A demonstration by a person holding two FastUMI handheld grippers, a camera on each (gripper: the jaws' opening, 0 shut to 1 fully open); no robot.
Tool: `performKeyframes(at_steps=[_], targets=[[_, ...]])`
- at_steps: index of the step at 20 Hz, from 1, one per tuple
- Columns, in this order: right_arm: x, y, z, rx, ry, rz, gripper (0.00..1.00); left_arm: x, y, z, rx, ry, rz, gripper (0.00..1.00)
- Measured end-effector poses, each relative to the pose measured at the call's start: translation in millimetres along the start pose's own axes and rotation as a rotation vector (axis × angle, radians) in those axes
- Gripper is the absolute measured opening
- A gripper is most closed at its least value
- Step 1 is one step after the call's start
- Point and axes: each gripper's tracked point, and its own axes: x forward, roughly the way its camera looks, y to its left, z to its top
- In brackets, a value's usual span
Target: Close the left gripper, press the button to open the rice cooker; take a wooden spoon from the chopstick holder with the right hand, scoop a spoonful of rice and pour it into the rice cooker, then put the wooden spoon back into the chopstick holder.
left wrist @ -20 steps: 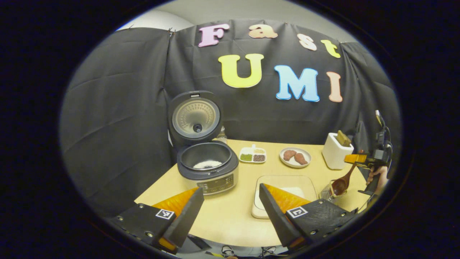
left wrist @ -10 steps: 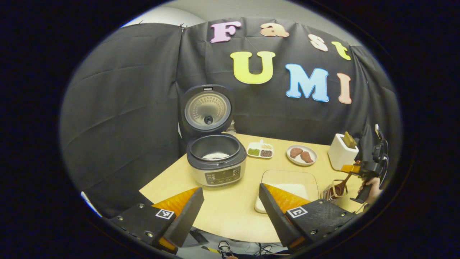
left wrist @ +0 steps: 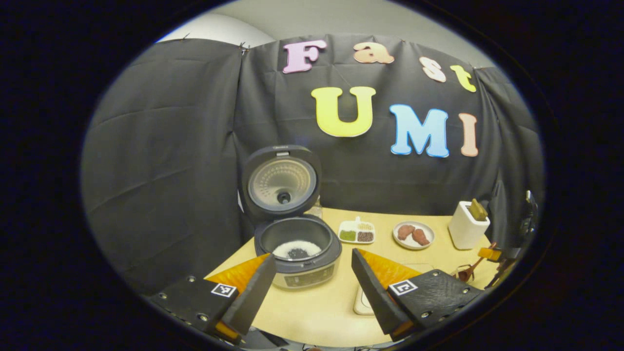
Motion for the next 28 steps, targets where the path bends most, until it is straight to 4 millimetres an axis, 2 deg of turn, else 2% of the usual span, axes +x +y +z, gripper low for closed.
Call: performKeyframes(at_steps=[3,5,8,12,13,14,15,16,18,21,22,24,25,26,28], targets=[[-26,-12,-7,-0.009,-0.006,-0.069,0.98,26,24,33,0.008,-0.049,-0.006,0.97],[-42,-12,-13,-0.021,-0.009,-0.118,0.98,46,40,55,0.006,-0.068,-0.005,0.99],[-68,3,-22,-0.008,-0.020,-0.156,0.98,83,71,93,0.079,-0.107,0.040,0.98],[-94,30,-31,-0.040,-0.028,-0.196,0.98,128,84,154,0.046,-0.175,-0.014,0.97],[-101,37,-31,-0.060,-0.037,-0.209,0.98,143,85,160,0.036,-0.179,-0.030,0.97],[-108,45,-32,-0.079,-0.049,-0.218,0.98,160,89,165,0.035,-0.173,-0.038,0.99],[-114,54,-32,-0.093,-0.061,-0.227,0.98,177,94,168,0.039,-0.165,-0.037,0.95],[-120,62,-33,-0.104,-0.073,-0.233,0.98,194,98,172,0.041,-0.169,-0.041,0.99],[-130,77,-38,-0.129,-0.089,-0.242,0.98,221,98,185,0.041,-0.185,-0.064,0.97],[-143,93,-47,-0.131,-0.098,-0.261,0.99,262,93,190,0.036,-0.173,-0.095,0.99],[-148,97,-50,-0.120,-0.103,-0.266,0.94,275,91,189,0.027,-0.166,-0.101,0.99],[-154,100,-54,-0.094,-0.112,-0.280,0.94,294,92,187,0.012,-0.148,-0.092,0.97],[-156,101,-56,-0.079,-0.116,-0.283,0.99,302,92,184,0.004,-0.128,-0.084,0.98],[-157,101,-58,-0.064,-0.117,-0.284,0.99,308,90,178,-0.001,-0.102,-0.087,0.96],[-156,96,-58,-0.052,-0.124,-0.290,0.99,310,89,171,-0.018,-0.084,-0.071,0.99]])
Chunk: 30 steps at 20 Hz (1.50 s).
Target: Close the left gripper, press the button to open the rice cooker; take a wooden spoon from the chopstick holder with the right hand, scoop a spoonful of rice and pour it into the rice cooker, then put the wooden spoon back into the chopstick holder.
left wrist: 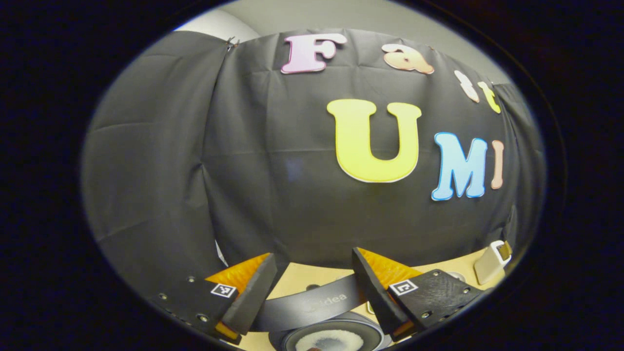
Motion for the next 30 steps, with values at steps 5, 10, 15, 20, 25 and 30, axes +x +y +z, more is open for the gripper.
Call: performKeyframes(at_steps=[5,10,15,20,25,30], targets=[[11,-20,-3,-0.013,0.008,0.001,0.94,-18,-10,-12,-0.040,0.047,0.046,0.99],[39,-36,0,-0.040,0.017,0.063,0.99,-54,-29,-36,-0.080,0.137,0.057,1.00],[66,-51,2,-0.045,0.027,0.128,0.94,-94,-52,-82,-0.122,0.247,0.062,1.00],[88,-60,-12,-0.093,0.066,0.172,0.93,-123,-69,-147,-0.142,0.359,0.058,1.00],[96,-59,-21,-0.115,0.090,0.218,0.98,-137,-79,-200,-0.079,0.427,0.065,0.98],[101,-68,-15,-0.108,0.084,0.221,0.98,-150,-82,-246,-0.027,0.499,0.076,0.99]])
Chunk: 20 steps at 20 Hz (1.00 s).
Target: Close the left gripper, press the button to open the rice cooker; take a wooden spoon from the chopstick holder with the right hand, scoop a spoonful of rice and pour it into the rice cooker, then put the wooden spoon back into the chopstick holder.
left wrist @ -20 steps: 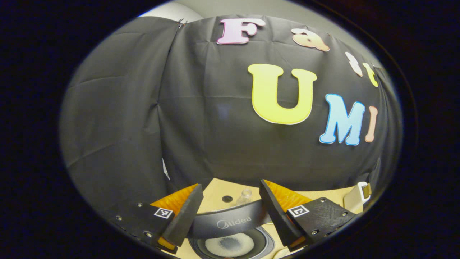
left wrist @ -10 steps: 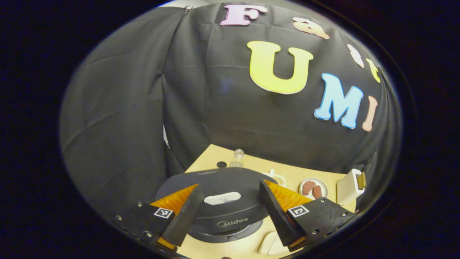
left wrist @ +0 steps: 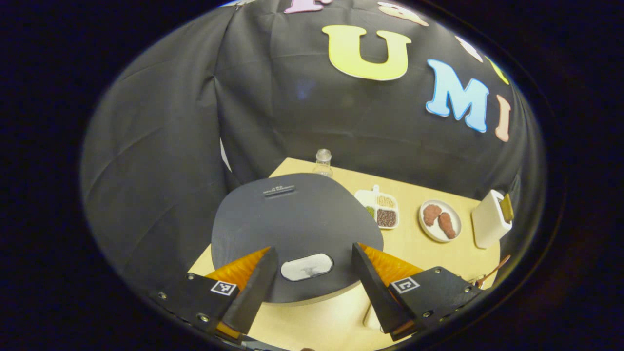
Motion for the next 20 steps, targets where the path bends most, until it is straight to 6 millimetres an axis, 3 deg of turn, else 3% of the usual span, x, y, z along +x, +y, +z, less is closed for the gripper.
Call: performKeyframes(at_steps=[2,15,19,20], targets=[[-1,-4,1,0.003,0.000,-0.003,0.98,10,-1,-12,0.013,0.029,0.010,0.99],[-14,-19,-16,0.040,0.010,0.053,0.98,8,-1,-16,0.028,-0.015,0.028,1.00],[-18,-28,-10,0.049,-0.002,0.090,0.98,-25,-6,-30,0.091,0.047,0.095,1.00],[-16,-35,-5,0.044,-0.008,0.092,0.98,-36,-15,-32,0.113,0.028,0.099,0.97]])
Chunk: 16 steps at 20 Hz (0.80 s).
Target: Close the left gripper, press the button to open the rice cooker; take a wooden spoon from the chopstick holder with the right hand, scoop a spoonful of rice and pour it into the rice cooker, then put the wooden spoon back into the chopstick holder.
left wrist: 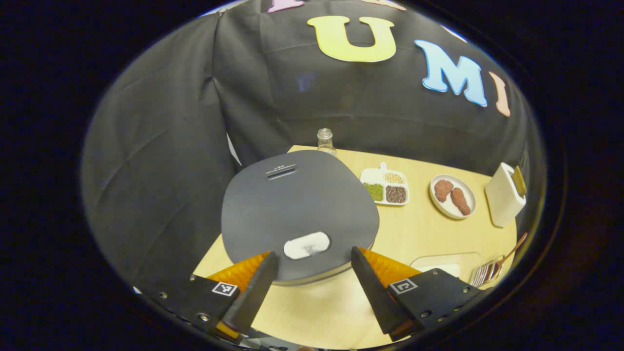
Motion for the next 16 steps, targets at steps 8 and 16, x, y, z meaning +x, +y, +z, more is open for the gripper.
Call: performKeyframes(at_steps=[8,16], targets=[[0,-22,112,-0.019,-0.177,-0.014,0.98,-158,-50,65,0.182,-0.370,-0.094,0.96],[-73,15,206,-0.094,-0.410,-0.091,0.98,-259,-5,98,-0.009,-0.648,-0.215,0.99]])
